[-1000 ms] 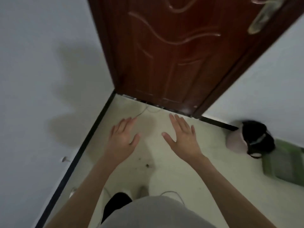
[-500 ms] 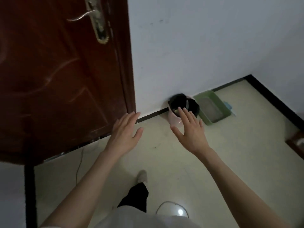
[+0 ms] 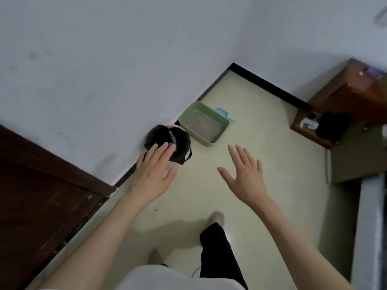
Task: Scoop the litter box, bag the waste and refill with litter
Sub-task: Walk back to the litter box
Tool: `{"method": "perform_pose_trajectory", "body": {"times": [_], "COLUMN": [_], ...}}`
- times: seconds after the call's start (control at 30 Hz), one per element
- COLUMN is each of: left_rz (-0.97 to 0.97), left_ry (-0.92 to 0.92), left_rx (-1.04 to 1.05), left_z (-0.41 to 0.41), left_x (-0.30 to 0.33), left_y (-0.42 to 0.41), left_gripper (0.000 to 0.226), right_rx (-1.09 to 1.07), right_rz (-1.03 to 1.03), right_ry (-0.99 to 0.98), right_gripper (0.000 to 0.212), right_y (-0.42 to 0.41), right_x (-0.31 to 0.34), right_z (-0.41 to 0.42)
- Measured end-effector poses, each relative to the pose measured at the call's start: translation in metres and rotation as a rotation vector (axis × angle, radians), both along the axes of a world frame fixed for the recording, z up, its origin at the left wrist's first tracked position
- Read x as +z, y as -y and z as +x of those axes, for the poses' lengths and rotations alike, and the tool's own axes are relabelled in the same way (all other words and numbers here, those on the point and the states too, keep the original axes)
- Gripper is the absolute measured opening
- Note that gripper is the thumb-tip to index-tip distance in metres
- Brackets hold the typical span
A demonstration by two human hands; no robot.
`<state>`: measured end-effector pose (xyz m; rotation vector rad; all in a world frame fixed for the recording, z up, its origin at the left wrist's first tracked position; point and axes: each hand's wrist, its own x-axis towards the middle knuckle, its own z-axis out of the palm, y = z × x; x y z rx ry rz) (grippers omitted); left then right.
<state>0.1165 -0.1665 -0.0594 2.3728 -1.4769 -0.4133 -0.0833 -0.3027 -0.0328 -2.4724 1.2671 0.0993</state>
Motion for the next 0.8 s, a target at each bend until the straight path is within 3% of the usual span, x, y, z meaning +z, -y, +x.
{"method": "perform_pose_trajectory", "body": {"times": [0.53,0.8], "left_rz": [0.102,0.173], "left_ry": [-0.107,-0.156], "left_rx": [0.012,0.011], "left_z": [-0.101,-0.100], "left_x": [-0.066,-0.148], "left_y": [0.325,0.452], "left_gripper": [0.082,0.083], "right_rx": [0.000,0.073], "right_rz": [0.056,0.107], "right_ry": [-0.156,-0.227], "right_gripper": [0.068,0.067], "right_y": [0.344,0.473], "right_x": [-0.028,-0.111], "right_z": [-0.099,-0.090]}}
